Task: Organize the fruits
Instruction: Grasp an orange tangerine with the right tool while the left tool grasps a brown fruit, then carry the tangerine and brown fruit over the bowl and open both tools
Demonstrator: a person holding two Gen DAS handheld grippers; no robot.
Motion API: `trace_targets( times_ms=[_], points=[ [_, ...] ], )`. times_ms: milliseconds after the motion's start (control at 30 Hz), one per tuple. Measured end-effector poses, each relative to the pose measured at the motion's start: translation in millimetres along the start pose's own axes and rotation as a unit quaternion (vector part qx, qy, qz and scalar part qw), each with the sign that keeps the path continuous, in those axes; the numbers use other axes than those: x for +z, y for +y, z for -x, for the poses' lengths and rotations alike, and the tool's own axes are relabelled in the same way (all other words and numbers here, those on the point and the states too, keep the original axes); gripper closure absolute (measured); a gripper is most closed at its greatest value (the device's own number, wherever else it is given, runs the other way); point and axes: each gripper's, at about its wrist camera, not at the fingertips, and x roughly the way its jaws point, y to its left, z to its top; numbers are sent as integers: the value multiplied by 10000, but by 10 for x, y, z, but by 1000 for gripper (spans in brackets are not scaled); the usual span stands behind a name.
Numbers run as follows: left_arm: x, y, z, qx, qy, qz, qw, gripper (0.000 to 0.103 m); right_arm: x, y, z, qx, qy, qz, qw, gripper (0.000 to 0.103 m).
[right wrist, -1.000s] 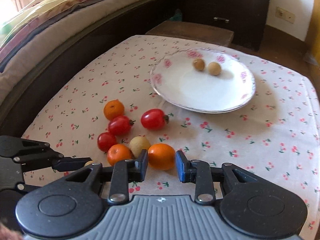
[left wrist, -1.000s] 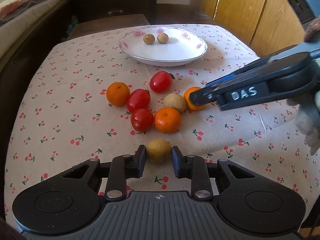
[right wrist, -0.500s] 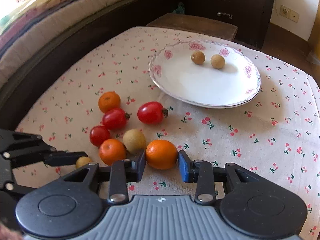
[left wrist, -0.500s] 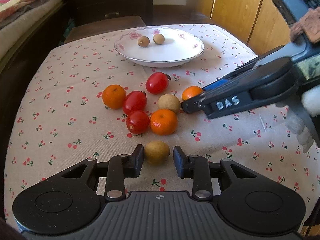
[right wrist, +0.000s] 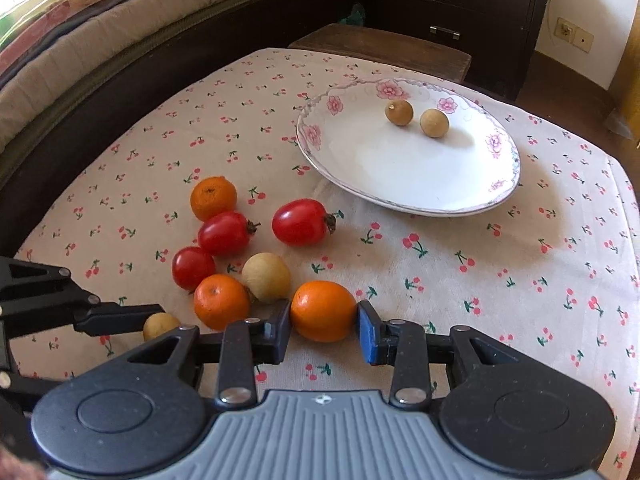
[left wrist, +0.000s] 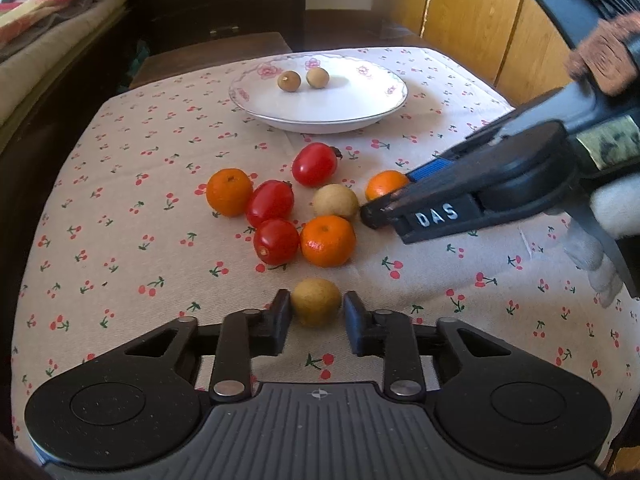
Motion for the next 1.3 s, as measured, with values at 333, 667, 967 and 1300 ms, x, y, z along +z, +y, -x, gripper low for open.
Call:
trace_targets(
  times_ms=[333,667,967,1300],
  points=[
    [51,-29,40,11,-57,57,10000,68,-56,-58,215,-43,-183,-172,9997,67],
    [153,-71,127,-18,-256,130,9996,68,-70,-65,346,-162,-320,-162,9992,67],
    [351,-89,151,-7,-478,197,9987,68,-35,-98,466,-235,-532,-227,9980,67],
    [549,-87,119,22,-608,273,9978,68,33,-177,529,-338,-692,-357,9964,67]
  ],
)
